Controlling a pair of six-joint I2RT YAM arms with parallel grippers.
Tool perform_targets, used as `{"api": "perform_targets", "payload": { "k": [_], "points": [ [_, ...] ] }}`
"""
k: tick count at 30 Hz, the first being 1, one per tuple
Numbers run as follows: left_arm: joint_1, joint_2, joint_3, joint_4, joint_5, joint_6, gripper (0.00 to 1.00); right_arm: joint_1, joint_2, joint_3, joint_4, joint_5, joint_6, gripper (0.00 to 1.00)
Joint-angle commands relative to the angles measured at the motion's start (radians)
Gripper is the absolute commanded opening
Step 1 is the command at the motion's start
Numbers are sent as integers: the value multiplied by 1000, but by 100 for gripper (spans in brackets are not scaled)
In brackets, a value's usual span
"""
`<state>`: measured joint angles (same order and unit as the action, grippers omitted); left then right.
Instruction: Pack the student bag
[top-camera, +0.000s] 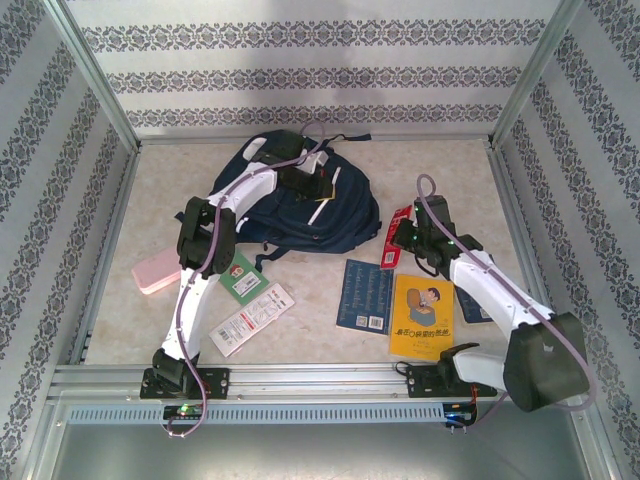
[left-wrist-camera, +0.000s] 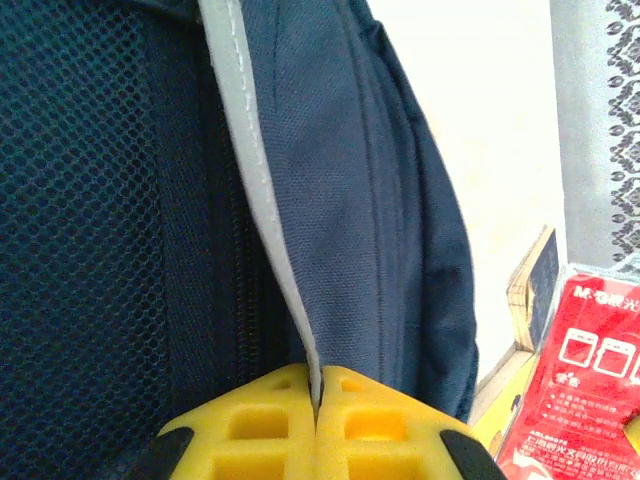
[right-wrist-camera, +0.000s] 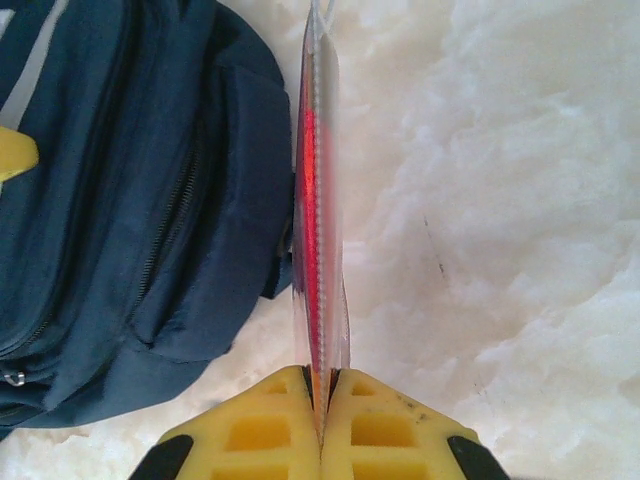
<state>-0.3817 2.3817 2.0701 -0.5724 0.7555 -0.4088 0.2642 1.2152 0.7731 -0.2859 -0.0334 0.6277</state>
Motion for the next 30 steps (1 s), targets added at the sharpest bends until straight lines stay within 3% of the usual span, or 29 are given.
{"api": "perform_targets", "payload": {
  "k": [1, 9, 15, 22, 30],
  "points": [
    [-16, -46, 62, -23, 9, 15, 0, -3, -58, 1, -15, 22, -12, 0],
    [-13, -147, 264, -182, -28, 109, 0, -40, -120, 35, -22, -29, 1, 0],
    [-1, -234, 341, -236, -25, 163, 0, -137, -88, 55, 54, -264, 79, 0],
    [30, -301, 333, -191, 109, 182, 0, -125, -47, 52, 253, -407, 189, 0],
    [34, -305, 314, -106, 216, 134, 0, -31, 158, 127, 469, -426, 332, 0]
  ]
}}
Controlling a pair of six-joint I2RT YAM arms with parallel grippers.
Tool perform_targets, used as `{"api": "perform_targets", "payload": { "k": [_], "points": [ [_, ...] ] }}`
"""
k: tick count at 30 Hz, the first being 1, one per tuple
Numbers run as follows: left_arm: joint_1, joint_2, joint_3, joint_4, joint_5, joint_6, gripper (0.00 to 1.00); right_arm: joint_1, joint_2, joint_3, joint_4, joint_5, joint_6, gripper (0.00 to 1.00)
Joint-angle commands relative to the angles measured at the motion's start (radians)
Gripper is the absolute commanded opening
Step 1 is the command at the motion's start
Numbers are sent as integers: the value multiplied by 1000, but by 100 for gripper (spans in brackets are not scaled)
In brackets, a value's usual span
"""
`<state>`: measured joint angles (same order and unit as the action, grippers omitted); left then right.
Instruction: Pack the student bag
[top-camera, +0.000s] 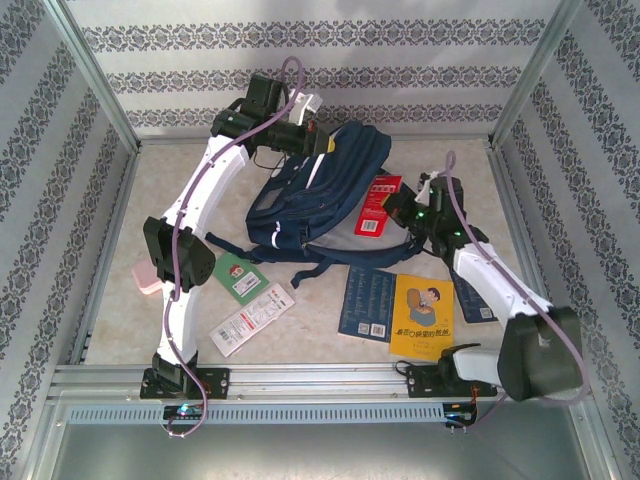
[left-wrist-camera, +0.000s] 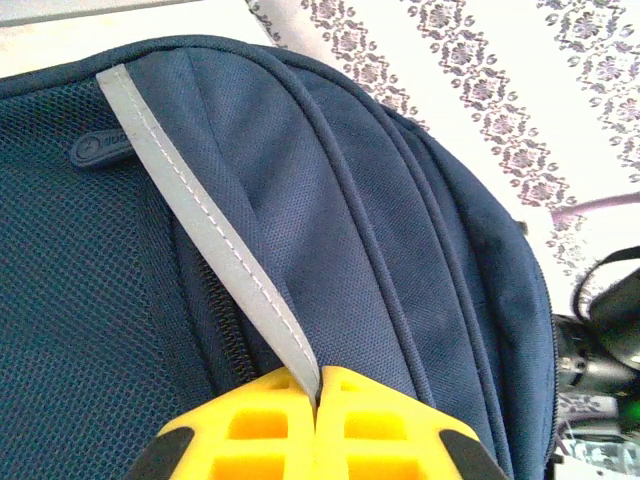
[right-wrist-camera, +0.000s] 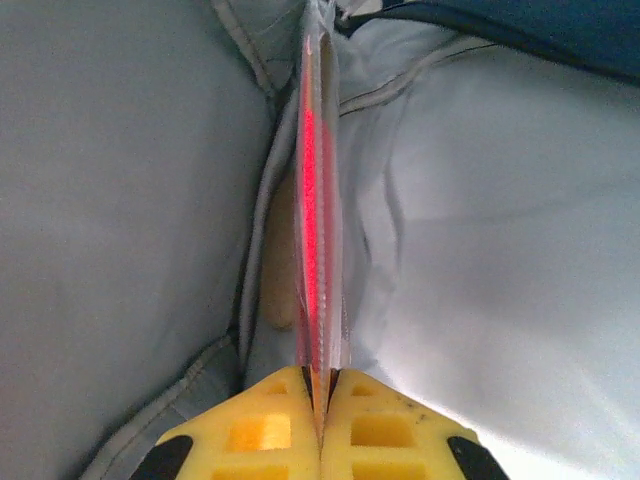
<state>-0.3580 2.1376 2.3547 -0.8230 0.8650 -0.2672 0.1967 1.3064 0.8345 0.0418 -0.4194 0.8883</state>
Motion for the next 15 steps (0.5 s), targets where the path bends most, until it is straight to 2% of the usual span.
{"api": "perform_targets", "payload": {
  "k": [1, 9, 13, 15],
  "points": [
    [11, -58, 28, 150, 108, -12, 0, 53, 106, 93, 152, -31, 82, 0],
    [13, -44, 18, 195, 118, -55, 0, 162, 422, 256, 355, -11, 232, 0],
    [17, -37, 17, 212, 120, -70, 0, 235, 548, 364, 330, 70, 247, 0],
    [23, -37, 16, 225, 122, -84, 0, 256, 602, 394, 339, 108, 260, 4]
  ]
}}
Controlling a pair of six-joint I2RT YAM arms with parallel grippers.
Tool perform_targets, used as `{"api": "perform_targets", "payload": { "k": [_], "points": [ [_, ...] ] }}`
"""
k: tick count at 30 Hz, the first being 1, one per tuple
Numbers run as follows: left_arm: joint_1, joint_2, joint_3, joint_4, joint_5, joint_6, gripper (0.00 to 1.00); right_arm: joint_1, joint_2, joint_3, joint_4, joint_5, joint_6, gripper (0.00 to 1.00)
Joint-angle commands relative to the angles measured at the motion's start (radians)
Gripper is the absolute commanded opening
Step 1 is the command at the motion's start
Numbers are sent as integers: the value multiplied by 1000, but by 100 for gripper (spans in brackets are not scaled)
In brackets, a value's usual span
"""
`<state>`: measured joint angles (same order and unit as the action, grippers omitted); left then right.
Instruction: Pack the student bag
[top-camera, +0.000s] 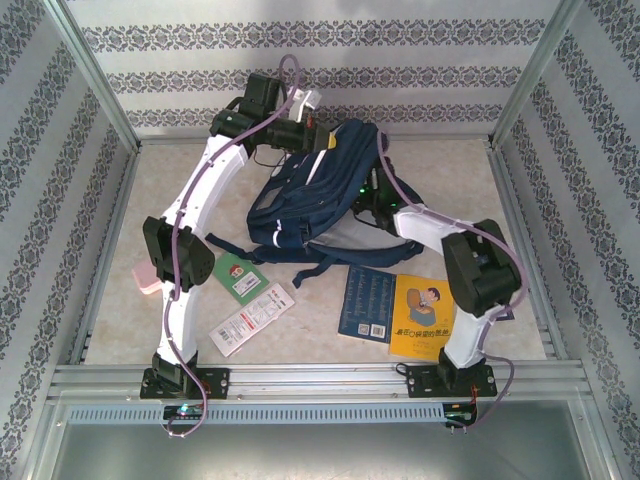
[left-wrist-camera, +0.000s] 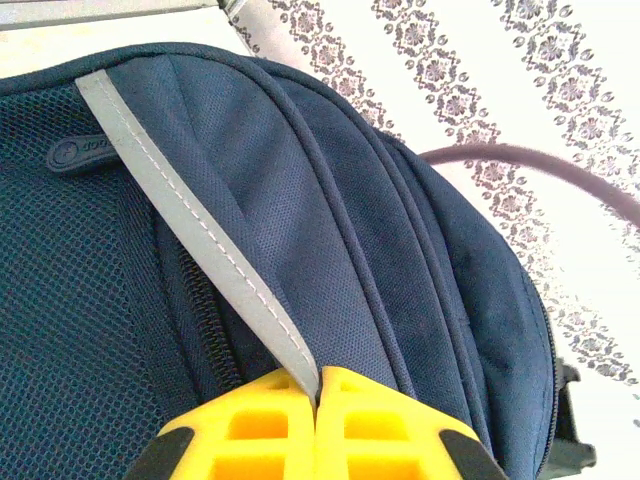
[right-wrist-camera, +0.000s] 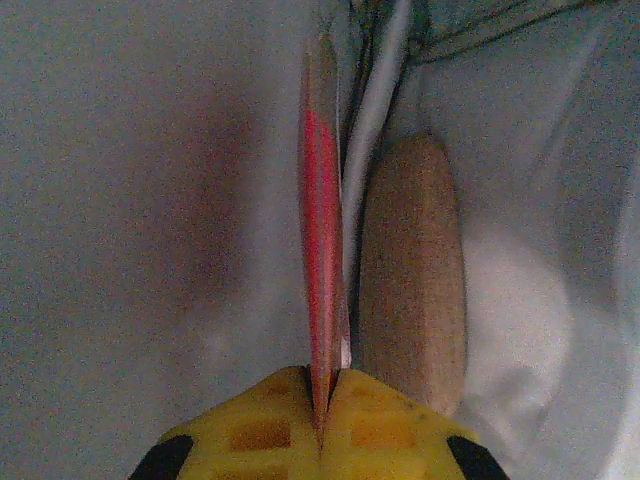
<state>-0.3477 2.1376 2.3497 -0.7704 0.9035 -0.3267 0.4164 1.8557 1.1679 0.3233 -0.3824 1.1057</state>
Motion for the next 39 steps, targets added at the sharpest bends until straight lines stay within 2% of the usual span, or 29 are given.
{"api": "perform_targets", "payload": {
  "k": [1, 2, 5, 7, 8, 11, 16, 19, 21, 24, 30, 32, 34, 39],
  "points": [
    [18, -38, 19, 180, 83, -32, 0, 48, 85, 83, 56, 86, 51, 8],
    [22, -38, 17, 185, 83, -39, 0, 55, 114, 102, 59, 92, 62, 15],
    [35, -38, 7, 196, 85, -50, 0, 68, 188, 170, 81, 77, 63, 49],
    [43, -39, 0, 200, 84, -57, 0, 71, 192, 188, 62, 77, 34, 66],
    [48, -39, -3, 201, 85, -58, 0, 73, 182, 182, 57, 81, 13, 72],
    [56, -41, -11, 201, 83, -59, 0, 66, 125, 140, 39, 95, -51, 83],
    [64, -32, -13, 202, 80, -62, 0, 41, 18, 61, 45, 51, -136, 89],
    [62, -21, -12, 200, 74, -61, 0, 29, -73, -1, 16, 73, -173, 92],
    [63, -13, -13, 198, 68, -66, 0, 20, -143, -48, -42, 118, -185, 93],
    [64, 0, -15, 201, 62, -75, 0, 10, -268, -113, -214, 273, -218, 94],
    [62, 32, -19, 193, 31, -84, 0, 17, -517, -254, -394, 493, -332, 93],
    [61, 45, -18, 186, 10, -88, 3, 10, -608, -312, -442, 575, -338, 94],
    [57, 63, -19, 192, -1, -96, 4, -3, -690, -372, -452, 609, -341, 94],
    [30, 116, -15, 215, -20, -134, 9, -21, -836, -433, -538, 595, -376, 93]
  ]
}}
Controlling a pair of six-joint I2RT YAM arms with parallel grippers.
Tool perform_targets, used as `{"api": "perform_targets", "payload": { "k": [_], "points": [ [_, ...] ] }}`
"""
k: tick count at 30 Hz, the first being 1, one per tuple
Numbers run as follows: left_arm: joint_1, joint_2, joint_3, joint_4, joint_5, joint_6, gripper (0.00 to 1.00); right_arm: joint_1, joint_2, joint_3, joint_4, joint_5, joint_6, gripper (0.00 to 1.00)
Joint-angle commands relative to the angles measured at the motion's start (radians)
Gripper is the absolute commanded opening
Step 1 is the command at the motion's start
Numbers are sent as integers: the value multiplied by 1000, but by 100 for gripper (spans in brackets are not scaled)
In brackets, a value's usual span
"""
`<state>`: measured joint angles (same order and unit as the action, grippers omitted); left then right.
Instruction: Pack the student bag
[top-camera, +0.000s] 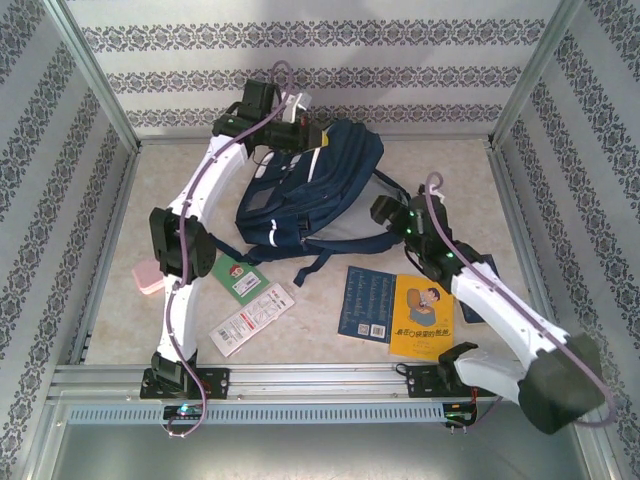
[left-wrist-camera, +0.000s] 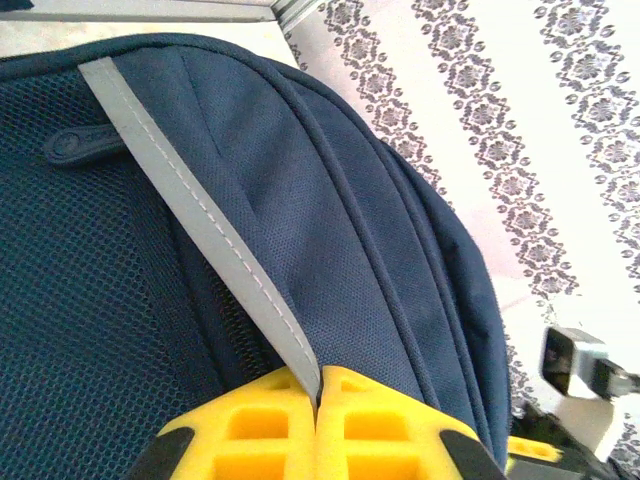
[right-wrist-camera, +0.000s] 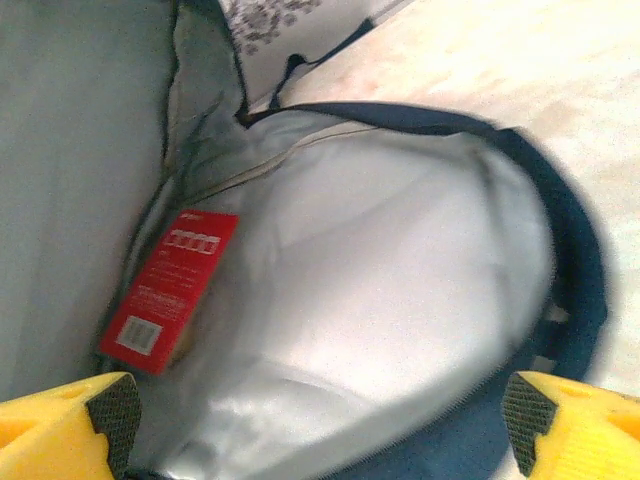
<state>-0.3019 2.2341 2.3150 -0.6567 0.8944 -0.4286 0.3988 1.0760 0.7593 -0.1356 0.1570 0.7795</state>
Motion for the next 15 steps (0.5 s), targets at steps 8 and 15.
{"api": "perform_targets", "payload": {
  "k": [8, 15],
  "points": [
    [-48, -5, 25, 63, -65, -39, 49, 17, -155, -22, -196, -17, -132, 93],
    [-35, -326, -293, 48, -264, -3, 55, 129, -101, 40, -190, -130, -280, 90]
  ]
}}
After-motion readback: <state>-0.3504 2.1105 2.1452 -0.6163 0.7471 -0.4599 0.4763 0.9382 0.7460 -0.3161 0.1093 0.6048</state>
